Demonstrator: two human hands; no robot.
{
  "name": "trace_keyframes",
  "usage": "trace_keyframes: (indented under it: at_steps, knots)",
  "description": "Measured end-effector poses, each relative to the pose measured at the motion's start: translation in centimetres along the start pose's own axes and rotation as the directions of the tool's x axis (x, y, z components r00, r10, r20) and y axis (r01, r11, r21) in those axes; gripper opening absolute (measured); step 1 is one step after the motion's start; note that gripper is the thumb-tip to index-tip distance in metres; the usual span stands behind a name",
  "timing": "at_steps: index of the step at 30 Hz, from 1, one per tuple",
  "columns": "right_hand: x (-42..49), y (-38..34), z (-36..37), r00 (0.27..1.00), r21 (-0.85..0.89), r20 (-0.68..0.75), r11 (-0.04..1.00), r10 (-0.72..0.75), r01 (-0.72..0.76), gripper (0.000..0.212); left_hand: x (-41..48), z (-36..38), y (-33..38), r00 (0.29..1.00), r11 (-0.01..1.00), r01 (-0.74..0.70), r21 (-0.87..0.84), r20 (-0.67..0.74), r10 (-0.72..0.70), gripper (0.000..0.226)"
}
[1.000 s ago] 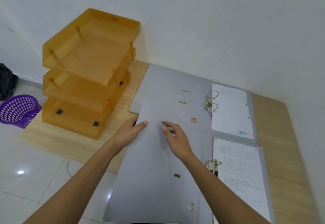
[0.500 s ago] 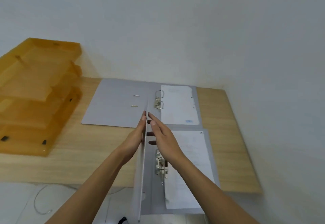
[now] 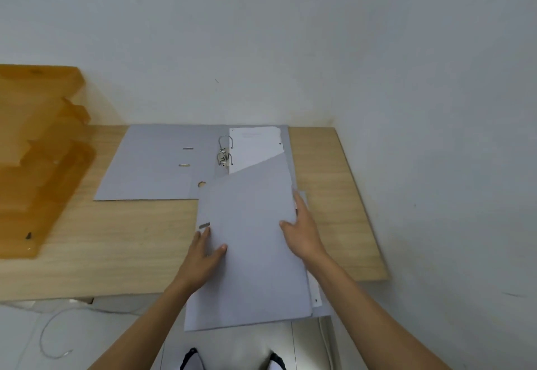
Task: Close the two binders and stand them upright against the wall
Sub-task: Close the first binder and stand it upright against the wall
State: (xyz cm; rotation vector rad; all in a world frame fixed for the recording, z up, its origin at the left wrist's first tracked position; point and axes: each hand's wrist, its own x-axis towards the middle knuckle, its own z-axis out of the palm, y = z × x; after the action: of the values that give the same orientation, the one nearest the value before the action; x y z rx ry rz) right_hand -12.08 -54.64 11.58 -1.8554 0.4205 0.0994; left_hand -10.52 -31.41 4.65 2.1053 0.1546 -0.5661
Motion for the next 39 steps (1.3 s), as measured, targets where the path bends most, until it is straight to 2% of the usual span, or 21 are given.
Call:
trace_keyframes:
  at_steps: [4, 6, 11, 15, 18, 20, 24, 27, 31, 33, 35, 37, 39]
  knots:
    - [0.8, 4.0, -2.5, 0.991, 0.011, -0.081, 0.994, 0.107, -0.107, 0.079, -0.7, 1.2, -1.1, 0.991, 0.989, 0.13, -0.076, -0.036, -0.133, 0.088]
    - [1.1, 5.5, -3.0, 0.989, -0.033, -0.077, 0.991, 0.127, -0.13, 0.08, -0.8, 2.1, -1.3, 0.987, 0.984, 0.15, -0.093, -0.051, -0.155, 0.09]
    - [2.2, 9.0, -3.1, 0.979, -0.161, -0.061, 0.966, 0.197, -0.204, 0.089, -0.8, 3.8, -1.3, 0.967, 0.965, 0.236, -0.115, -0.07, -0.245, 0.077]
    - [2.1, 11.3, -3.0, 0.968, -0.38, -0.027, 0.893, 0.25, -0.241, 0.087, -1.1, 4.6, -1.1, 0.961, 0.961, 0.254, -0.111, -0.085, -0.264, 0.08]
    - [1.7, 12.3, -2.3, 0.97, -0.583, 0.033, 0.794, 0.24, -0.176, 0.075, -1.4, 5.1, -1.0, 0.961, 0.963, 0.248, -0.108, -0.101, -0.259, 0.078]
    - [1.5, 12.7, -1.5, 0.971, -0.651, 0.08, 0.749, 0.224, -0.12, 0.068, -1.5, 5.5, -1.1, 0.962, 0.966, 0.24, -0.096, -0.111, -0.25, 0.077]
    - [1.6, 12.9, 0.6, 0.949, -0.587, 0.171, 0.801, 0.265, -0.118, 0.076, -1.2, 5.5, -1.4, 0.961, 0.965, 0.24, -0.107, -0.111, -0.252, 0.076]
    - [2.0, 12.7, 1.1, 0.946, -0.508, 0.148, 0.843, 0.289, -0.178, 0.074, -0.4, 5.1, -1.7, 0.961, 0.96, 0.244, -0.138, -0.095, -0.258, 0.079]
    - [2.0, 12.8, 1.4, 0.945, -0.413, 0.121, 0.882, 0.302, -0.229, 0.07, 1.1, 4.3, -2.6, 0.95, 0.912, 0.286, -0.293, -0.04, -0.311, 0.073]
    - [1.9, 12.8, 1.5, 0.938, -0.379, 0.136, 0.892, 0.317, -0.246, 0.069, 1.6, 3.7, -2.0, 0.936, 0.857, 0.316, -0.407, -0.016, -0.352, 0.056]
    - [1.7, 12.6, 1.7, 0.928, -0.359, 0.149, 0.893, 0.342, -0.271, 0.067, 2.0, 3.4, -1.0, 0.915, 0.771, 0.377, -0.513, 0.078, -0.396, 0.045]
    - [1.4, 11.9, 1.7, 0.926, -0.337, 0.124, 0.893, 0.356, -0.299, 0.064, 2.0, 3.3, 0.3, 0.896, 0.713, 0.432, -0.552, 0.168, -0.412, 0.054]
    - [1.3, 11.1, 1.4, 0.928, -0.274, 0.069, 0.901, 0.366, -0.335, 0.061, 2.3, 3.7, 1.8, 0.9, 0.689, 0.436, -0.579, 0.268, -0.344, 0.067]
